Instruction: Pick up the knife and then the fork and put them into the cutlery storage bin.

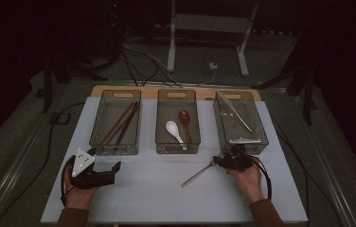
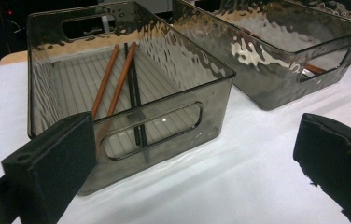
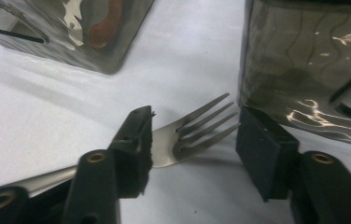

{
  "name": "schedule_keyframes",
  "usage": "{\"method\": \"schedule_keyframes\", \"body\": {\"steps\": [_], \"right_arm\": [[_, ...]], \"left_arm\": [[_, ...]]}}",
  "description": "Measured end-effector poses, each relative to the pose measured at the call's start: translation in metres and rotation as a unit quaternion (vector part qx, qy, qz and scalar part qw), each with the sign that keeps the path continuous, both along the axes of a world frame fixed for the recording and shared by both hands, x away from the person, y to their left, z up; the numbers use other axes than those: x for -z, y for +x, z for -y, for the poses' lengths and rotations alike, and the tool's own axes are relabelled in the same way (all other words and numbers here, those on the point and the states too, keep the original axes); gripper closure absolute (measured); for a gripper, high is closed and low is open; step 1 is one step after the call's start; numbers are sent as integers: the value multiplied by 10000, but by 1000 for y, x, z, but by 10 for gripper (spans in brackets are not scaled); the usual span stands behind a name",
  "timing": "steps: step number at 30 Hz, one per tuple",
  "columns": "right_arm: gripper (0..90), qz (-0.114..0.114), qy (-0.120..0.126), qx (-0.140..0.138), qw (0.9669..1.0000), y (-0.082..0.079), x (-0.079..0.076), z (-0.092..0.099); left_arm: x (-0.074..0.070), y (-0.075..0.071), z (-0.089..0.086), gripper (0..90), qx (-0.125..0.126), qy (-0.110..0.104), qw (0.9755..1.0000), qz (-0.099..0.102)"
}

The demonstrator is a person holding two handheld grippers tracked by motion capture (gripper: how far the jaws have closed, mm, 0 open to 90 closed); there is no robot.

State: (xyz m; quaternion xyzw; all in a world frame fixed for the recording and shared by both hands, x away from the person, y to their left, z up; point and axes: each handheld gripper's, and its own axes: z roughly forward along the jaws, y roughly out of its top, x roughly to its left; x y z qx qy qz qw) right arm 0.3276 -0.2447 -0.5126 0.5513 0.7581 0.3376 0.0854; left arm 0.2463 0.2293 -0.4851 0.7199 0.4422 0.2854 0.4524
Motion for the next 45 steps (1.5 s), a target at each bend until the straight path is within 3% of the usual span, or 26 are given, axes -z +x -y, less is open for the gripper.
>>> {"method": "schedule_keyframes", "body": {"steps": [8,17,27,31,34,38,45], "right_arm": [[565,-5,25,-1,10000,2,4,0],[620,126,-116,52,9998,2,5,-5],[691,109,78,-51,9999,5,6,-8],[695,115,109,-59,9999,6,6,-11],[704,95,140,-54,9998,5,6,-11],[726,84,235,-117,9996,5,5,-11],[768,129,454,-146,9988,3,3,-9]], "left_arm": [[0,0,0,7,1,2,10000,-5],[0,0,1,7,9,8,10000,1],[1,1,2,7,27,38,10000,-34],[1,1,8,7,115,39,9999,-79],[1,0,24,7,352,69,9992,-162],[4,1,60,8,887,264,9952,-320],[14,5,117,9,1675,400,9827,-677]]}}
